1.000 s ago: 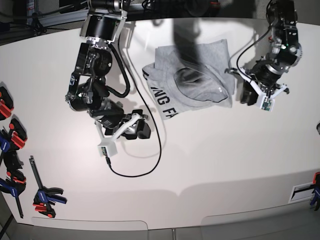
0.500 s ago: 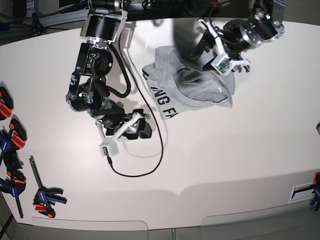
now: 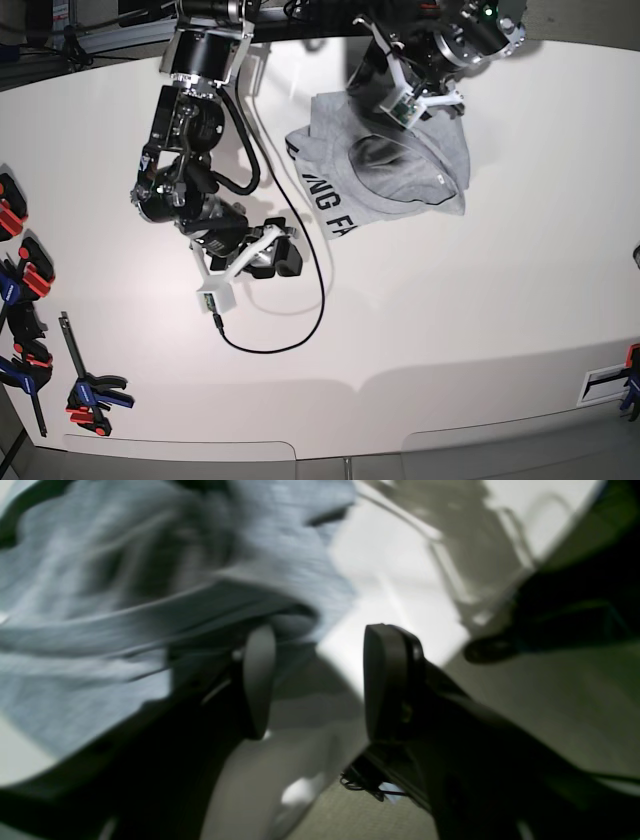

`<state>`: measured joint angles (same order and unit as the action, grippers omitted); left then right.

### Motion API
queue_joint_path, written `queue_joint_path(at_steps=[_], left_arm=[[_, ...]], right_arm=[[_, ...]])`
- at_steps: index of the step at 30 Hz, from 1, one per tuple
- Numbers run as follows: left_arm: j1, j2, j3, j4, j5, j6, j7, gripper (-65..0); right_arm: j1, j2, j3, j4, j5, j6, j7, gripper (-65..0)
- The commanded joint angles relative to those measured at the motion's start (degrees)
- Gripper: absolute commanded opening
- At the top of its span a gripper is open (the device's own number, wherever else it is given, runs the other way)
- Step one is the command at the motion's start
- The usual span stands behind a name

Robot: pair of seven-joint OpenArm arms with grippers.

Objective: Fold the T-shirt properly
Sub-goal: 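Lift the left gripper off the shirt and move it over the bundle, then lower the left gripper onto the bundle's folded edge and pinch it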

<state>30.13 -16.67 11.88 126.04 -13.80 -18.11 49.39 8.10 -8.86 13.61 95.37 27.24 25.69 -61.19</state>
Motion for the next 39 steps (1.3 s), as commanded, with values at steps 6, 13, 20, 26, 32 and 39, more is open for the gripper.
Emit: queue_joint_path(at_steps=[6,13,20,26,32,39], left_arm=[[0.39,1.18,-0.09,0.87,-0.24,3.8,-3.37,-37.8],[0.15,5.2,-0.09,-6.69,-4.94,3.58,-6.21,-31.0],[-1.42,5.57,-0.09,-10.88,-6.23,3.61,-6.36,-30.4],[-1.62,8.9,-0.09,-10.88,-6.25,6.03,-6.45,-30.4],[-3.04,9.33,-0.04,-10.91,-5.22,6.27,-7.26,-30.7],[-4.11,9.29,-0.04,-10.91,0.48,8.76,-7.41,-50.6]], right_arm=[[1.27,-0.14,-0.17,1.14,1.53,0.7,1.38,-38.7],[1.27,-0.14,-0.17,1.14,1.55,0.7,1.38,-38.7],[1.29,-0.14,-0.17,1.14,1.95,0.68,1.4,-38.7],[1.29,-0.14,-0.17,1.14,1.95,0.68,1.4,-38.7],[1.27,-0.14,-0.17,1.14,1.95,0.68,1.4,-38.7],[1.27,-0.14,-0.17,1.14,1.95,0.68,1.4,-38.7]])
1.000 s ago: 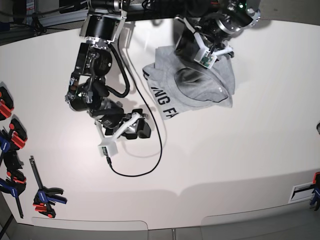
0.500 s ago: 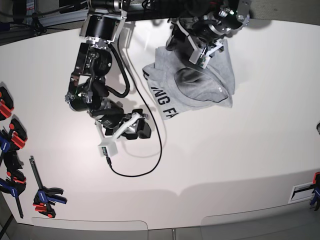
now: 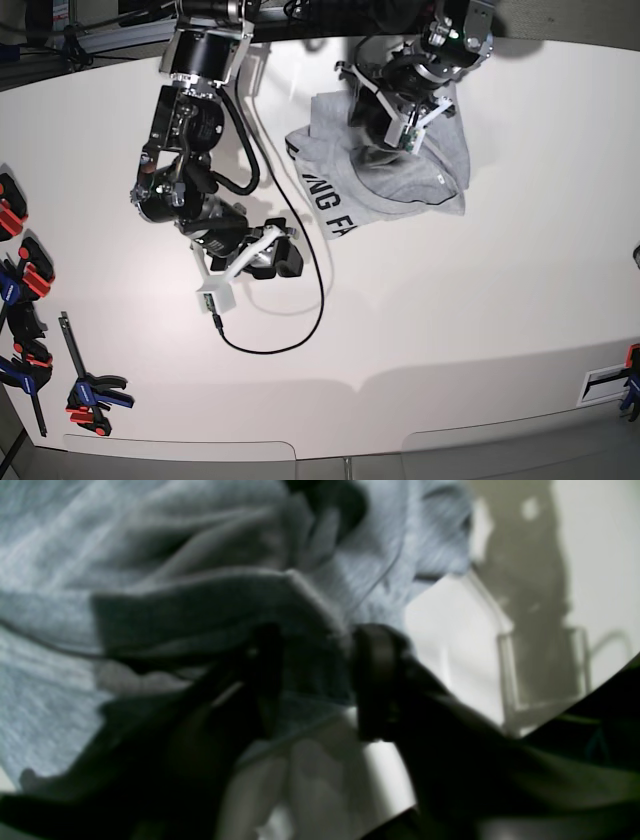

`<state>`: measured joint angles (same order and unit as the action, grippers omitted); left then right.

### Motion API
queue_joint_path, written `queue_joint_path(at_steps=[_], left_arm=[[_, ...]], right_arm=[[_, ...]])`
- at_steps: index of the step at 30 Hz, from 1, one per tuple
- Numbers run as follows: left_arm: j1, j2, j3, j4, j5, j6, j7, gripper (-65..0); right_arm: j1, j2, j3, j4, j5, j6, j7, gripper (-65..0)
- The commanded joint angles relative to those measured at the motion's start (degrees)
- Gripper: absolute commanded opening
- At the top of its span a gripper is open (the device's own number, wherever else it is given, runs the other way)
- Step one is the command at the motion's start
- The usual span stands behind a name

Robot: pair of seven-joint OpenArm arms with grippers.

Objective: Fold the T-shirt properly
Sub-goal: 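Lower the left gripper onto the bundle's folded edge and pinch it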

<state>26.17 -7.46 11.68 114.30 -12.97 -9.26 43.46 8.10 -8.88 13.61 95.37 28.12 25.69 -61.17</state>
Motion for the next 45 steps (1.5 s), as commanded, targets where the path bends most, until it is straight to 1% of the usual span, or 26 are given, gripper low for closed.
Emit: queue_joint_path(at_steps=[1,3,7,10,14,22,27,37,45], left_arm=[[-0.15,0.09,0.15,0.83,-0.39,-0.11,-1.49,-54.9],[-0.15,0.09,0.15,0.83,-0.35,-0.11,-1.4,-65.0],[-0.15,-0.44,0.04,0.85,0.48,-0.15,-0.85,-65.0],[-0.15,-1.25,0.04,0.85,2.6,-0.13,-0.31,-65.0],[-0.15,-2.25,0.0,0.85,2.49,-0.13,1.49,-65.0],[-0.13,-2.27,0.0,3.63,2.78,-0.13,2.4,-65.0],[-0.11,-2.27,0.0,4.7,6.12,-0.11,3.82,-65.0],[0.52,-2.27,0.0,5.05,6.1,-0.11,4.96,-65.0],[1.22,-2.27,0.0,8.94,6.78,-0.11,5.99,-65.0]], right_arm=[[1.27,-0.12,-0.17,1.14,1.07,0.68,1.38,-38.7],[1.27,-0.12,-0.17,1.14,1.07,0.7,1.38,-38.7],[1.27,-0.12,-0.17,1.14,1.05,0.7,1.38,-38.7],[1.29,-0.12,-0.17,1.14,1.07,0.68,1.38,-38.7],[1.29,-0.12,-0.17,1.14,1.07,0.68,1.38,-38.7],[1.29,-0.12,-0.17,1.14,1.05,0.7,1.38,-38.7],[1.29,-0.12,-0.17,1.14,1.07,0.68,1.38,-38.7],[1.29,-0.12,-0.17,1.14,1.05,0.7,1.38,-38.7],[1.29,-0.12,-0.17,1.14,1.03,0.7,1.38,-38.7]])
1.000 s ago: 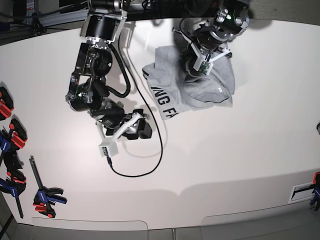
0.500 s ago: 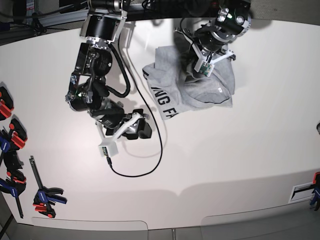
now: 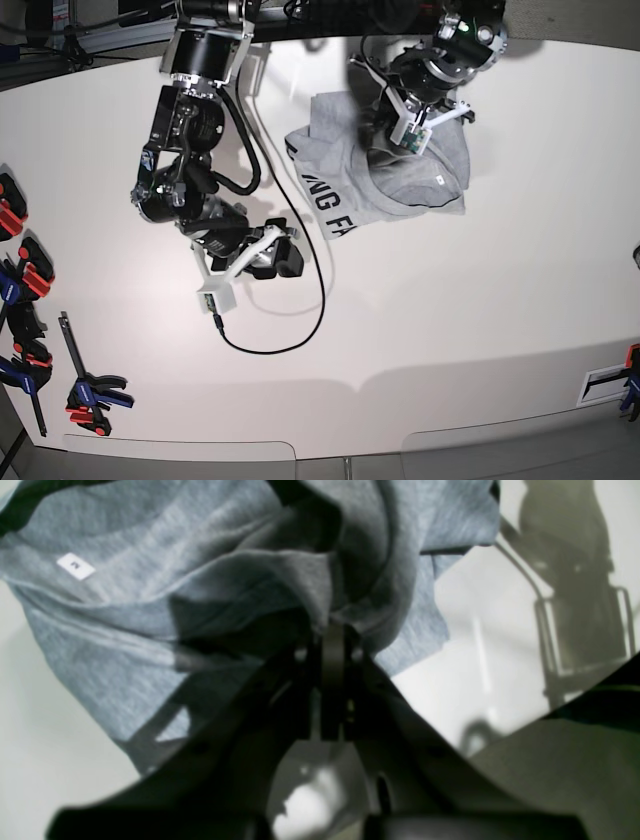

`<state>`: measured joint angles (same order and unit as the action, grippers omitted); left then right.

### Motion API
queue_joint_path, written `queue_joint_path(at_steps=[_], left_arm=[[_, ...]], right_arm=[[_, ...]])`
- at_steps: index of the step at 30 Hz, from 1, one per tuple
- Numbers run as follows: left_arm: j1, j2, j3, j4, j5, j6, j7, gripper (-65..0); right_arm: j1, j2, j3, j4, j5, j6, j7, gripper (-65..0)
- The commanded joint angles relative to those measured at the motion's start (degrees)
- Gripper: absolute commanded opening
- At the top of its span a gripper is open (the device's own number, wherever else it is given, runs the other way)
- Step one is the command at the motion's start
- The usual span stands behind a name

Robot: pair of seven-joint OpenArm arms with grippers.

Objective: Fold the T-shirt properly
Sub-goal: 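Lower the left gripper onto the bundle's folded edge and pinch it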

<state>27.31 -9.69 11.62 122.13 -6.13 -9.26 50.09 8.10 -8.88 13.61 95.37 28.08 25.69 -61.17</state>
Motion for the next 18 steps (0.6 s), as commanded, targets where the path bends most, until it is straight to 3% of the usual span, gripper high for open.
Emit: queue_joint_path(at_steps=[1,6,14,18], left_arm=[[0.33,-0.04,0.04,1.2,0.94,-0.11,-0.61,-65.0],[1.09,-0.46,0.0,1.2,7.67,1.75,-0.37,-65.0],[1.44,-5.73,0.0,2.05,7.65,5.79,-0.11,-65.0],[2.71,-5.88,0.0,4.5,8.48,6.27,0.09,-65.0]], right_arm=[[1.29,-0.12,-0.17,1.14,1.07,0.7,1.38,-38.7],[1.29,-0.12,-0.17,1.14,1.09,0.7,1.38,-38.7],[1.29,-0.12,-0.17,1.14,1.09,0.7,1.36,-38.7],[1.27,-0.12,-0.17,1.14,1.05,0.7,1.36,-38.7]])
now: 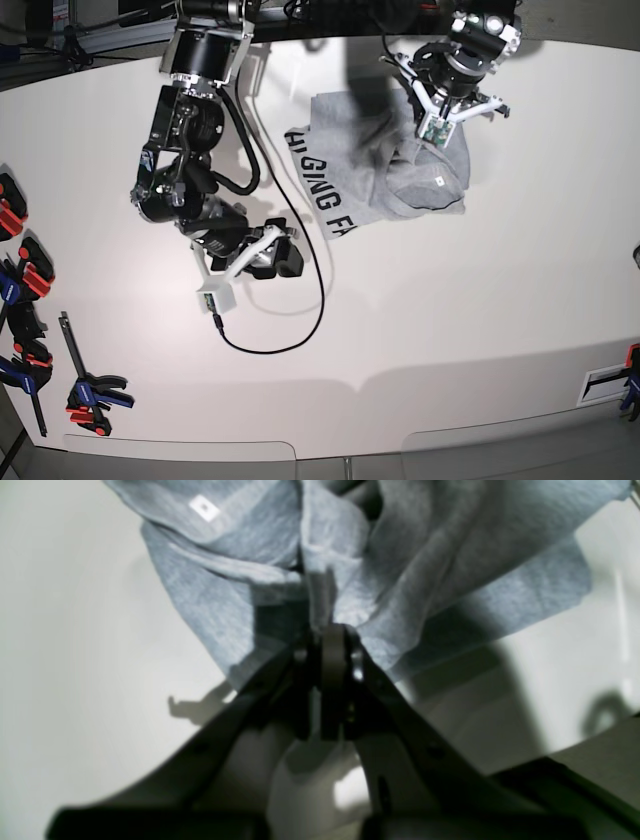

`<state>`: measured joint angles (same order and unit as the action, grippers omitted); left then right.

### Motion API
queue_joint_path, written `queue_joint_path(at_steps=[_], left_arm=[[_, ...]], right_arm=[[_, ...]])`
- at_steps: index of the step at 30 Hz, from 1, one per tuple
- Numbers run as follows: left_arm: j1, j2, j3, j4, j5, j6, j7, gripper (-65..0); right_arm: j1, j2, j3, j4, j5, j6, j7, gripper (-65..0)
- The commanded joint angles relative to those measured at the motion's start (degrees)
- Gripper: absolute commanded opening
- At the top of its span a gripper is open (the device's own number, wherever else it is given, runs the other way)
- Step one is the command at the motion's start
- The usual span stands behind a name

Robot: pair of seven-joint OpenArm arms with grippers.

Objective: Fold the T-shirt properly
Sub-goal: 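Lower the left gripper onto the bundle's folded edge and pinch it, then tuck the pinched edge under the bundle with the left gripper, then release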

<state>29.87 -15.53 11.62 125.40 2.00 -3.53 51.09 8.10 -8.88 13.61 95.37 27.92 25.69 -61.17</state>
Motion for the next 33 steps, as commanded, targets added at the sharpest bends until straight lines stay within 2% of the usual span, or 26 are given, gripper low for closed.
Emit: queue_joint_path(at_steps=[1,5,10,17,21,24,33], left_arm=[[0.63,-0.07,0.0,1.99,0.57,0.55,-0.96,-65.0],[2.51,-0.07,0.0,5.05,0.92,0.52,0.31,-65.0],[3.63,-0.09,0.0,6.93,4.17,0.52,2.29,-65.0],[3.63,-0.09,0.0,6.93,4.37,0.5,5.38,-65.0],[3.63,-0.09,0.0,6.93,9.29,0.55,7.48,-65.0],[3.65,-0.09,0.0,6.91,11.52,0.59,7.67,-65.0],[5.55,-0.09,0.0,6.91,11.45,0.57,7.74,-65.0]], right_arm=[[1.27,0.0,-0.17,1.14,1.22,0.7,1.36,-38.7],[1.29,0.0,-0.17,1.14,1.25,0.7,1.4,-38.7],[1.29,0.02,-0.17,1.14,1.25,0.7,1.57,-38.7],[1.29,0.04,-0.17,1.14,1.2,0.7,1.57,-38.7],[1.29,0.15,-0.17,1.14,1.22,0.7,1.57,-38.7],[1.29,0.31,-0.17,1.14,1.2,0.7,1.57,-38.7],[1.29,0.31,-0.17,1.14,1.03,0.68,1.6,-38.7]])
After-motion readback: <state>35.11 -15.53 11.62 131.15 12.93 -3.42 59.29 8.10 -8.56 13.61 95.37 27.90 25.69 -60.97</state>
